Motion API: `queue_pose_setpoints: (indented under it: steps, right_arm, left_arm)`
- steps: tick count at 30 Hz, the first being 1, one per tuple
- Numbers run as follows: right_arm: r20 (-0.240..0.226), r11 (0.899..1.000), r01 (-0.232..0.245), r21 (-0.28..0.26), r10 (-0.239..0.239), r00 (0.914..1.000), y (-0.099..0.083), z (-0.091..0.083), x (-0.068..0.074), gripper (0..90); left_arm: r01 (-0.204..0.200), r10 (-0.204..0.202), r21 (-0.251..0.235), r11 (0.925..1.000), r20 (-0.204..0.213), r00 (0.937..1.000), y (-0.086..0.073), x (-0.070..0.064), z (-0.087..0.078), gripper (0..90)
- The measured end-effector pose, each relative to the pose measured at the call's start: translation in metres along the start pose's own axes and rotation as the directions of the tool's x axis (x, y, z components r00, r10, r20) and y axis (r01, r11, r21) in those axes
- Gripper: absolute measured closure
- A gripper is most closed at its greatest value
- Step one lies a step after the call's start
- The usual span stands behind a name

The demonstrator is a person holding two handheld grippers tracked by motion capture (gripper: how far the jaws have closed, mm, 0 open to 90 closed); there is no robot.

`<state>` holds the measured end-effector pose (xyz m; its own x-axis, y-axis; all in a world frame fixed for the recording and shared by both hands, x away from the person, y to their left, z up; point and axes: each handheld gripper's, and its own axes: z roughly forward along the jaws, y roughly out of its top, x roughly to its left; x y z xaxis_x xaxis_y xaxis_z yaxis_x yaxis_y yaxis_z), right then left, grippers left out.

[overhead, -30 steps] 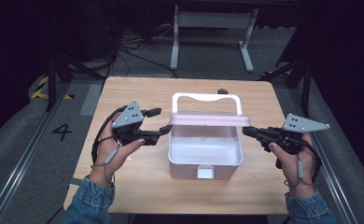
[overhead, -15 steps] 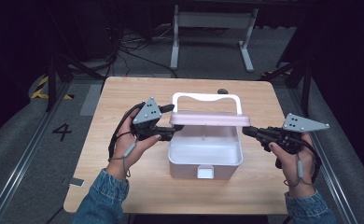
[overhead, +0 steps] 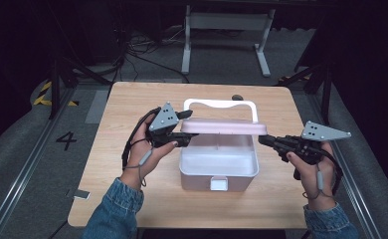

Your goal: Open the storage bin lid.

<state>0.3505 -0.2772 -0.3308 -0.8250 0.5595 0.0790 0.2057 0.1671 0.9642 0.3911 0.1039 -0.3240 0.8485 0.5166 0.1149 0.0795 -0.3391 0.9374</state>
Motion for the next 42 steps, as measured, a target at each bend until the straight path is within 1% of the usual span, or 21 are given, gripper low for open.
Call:
queue_pose_setpoints:
  steps: [1,3,4,6,9,11,15,20,24,29,30,31,32,33,35,36,37,40,41,42]
  right_arm:
    - [-0.001,1.0,-0.001,0.0,0.001,1.0,0.0,0.0,0.0,90.0]
    - [-0.001,1.0,-0.002,0.0,0.002,1.0,0.0,0.0,0.0,90.0]
    - [-0.001,1.0,-0.002,-0.001,0.002,1.0,0.0,-0.001,0.0,90.0]
    - [0.0,1.0,-0.002,-0.002,0.002,1.0,0.0,-0.001,0.0,90.0]
    - [-0.001,1.0,-0.006,-0.002,0.006,1.0,0.0,-0.002,0.0,90.0]
    - [-0.001,1.0,-0.009,-0.002,0.009,1.0,0.0,-0.002,0.0,90.0]
    - [-0.003,1.0,-0.011,0.001,0.011,0.9999,-0.001,-0.002,0.0,90.0]
    - [0.001,1.0,-0.009,0.001,0.009,1.0,0.0,-0.005,0.003,89.6]
    - [0.01,1.0,-0.013,-0.004,0.013,0.9999,-0.002,-0.01,0.002,89.5]
    - [0.025,1.0,-0.018,-0.008,0.018,0.9995,-0.003,-0.015,0.001,89.3]
    - [0.027,1.0,-0.019,-0.005,0.019,0.9995,-0.003,-0.016,0.0,89.3]
    - [0.027,1.0,-0.023,-0.006,0.024,0.9993,-0.004,-0.016,0.0,89.2]
    - [0.028,1.0,-0.021,-0.005,0.021,0.9994,-0.004,-0.017,0.0,89.1]
    - [0.032,1.0,-0.026,-0.002,0.026,0.9991,-0.004,-0.018,0.0,89.1]
    - [0.038,1.0,-0.028,0.001,0.028,0.9989,-0.006,-0.019,0.0,89.0]
    - [0.042,1.0,-0.028,0.005,0.028,0.9987,-0.007,-0.019,0.0,88.9]
    - [0.046,1.0,-0.024,0.012,0.023,0.9987,-0.008,-0.019,0.0,88.8]
    - [0.053,0.999,-0.029,0.019,0.028,0.9982,-0.01,-0.02,0.001,88.6]
    - [0.058,0.999,-0.031,0.02,0.029,0.9979,-0.011,-0.022,0.0,88.5]
    - [0.06,0.999,-0.034,0.018,0.033,0.9976,-0.011,-0.023,0.0,88.4]
  left_arm:
    - [-0.007,0.007,0.005,1.0,0.004,1.0,0.001,0.0,0.0,46.3]
    - [-0.008,0.008,0.001,1.0,0.002,1.0,0.001,-0.001,0.0,48.6]
    - [-0.018,0.018,-0.001,0.9998,0.0,0.9998,0.002,-0.001,0.0,48.6]
    - [-0.018,0.018,-0.009,0.9998,-0.005,0.9998,0.002,-0.001,0.0,49.9]
    - [-0.022,0.022,-0.006,0.9997,-0.009,0.9997,0.002,-0.001,0.0,51.5]
    - [-0.031,0.031,-0.005,0.9995,-0.021,0.9993,0.002,-0.001,0.0,52.4]
    - [-0.035,0.035,-0.001,0.9994,-0.025,0.9991,0.003,0.0,0.0,53.9]
    - [-0.012,0.012,-0.012,0.9999,-0.02,0.9997,0.004,0.002,0.0,54.6]
    - [-0.003,0.003,-0.015,0.9999,-0.016,0.9999,0.006,0.005,0.001,55.8]
    - [-0.007,0.007,-0.001,1.0,-0.003,1.0,0.012,0.011,0.0,58.4]
    - [-0.007,0.007,-0.003,1.0,-0.008,0.9999,0.013,0.012,0.0,58.8]
    - [-0.004,0.004,-0.003,1.0,-0.004,1.0,0.013,0.013,0.001,59.2]
    - [0.008,-0.008,-0.003,1.0,0.001,1.0,0.014,0.013,0.001,59.6]
    - [0.003,-0.003,-0.003,1.0,-0.001,1.0,0.015,0.015,0.001,59.9]
    - [0.016,-0.016,-0.004,0.9999,0.003,0.9999,0.016,0.018,0.002,61.0]
    - [0.012,-0.012,-0.001,0.9999,0.005,0.9999,0.017,0.02,0.002,61.4]
    - [0.025,-0.025,-0.004,0.9997,0.005,0.9997,0.018,0.022,0.003,62.0]
    - [0.033,-0.033,0.01,0.9994,0.018,0.9993,0.021,0.027,0.005,63.0]
    - [0.044,-0.044,0.013,0.999,0.019,0.9989,0.022,0.028,0.006,63.3]
    - [0.04,-0.04,0.018,0.999,0.016,0.9991,0.023,0.03,0.006,63.5]
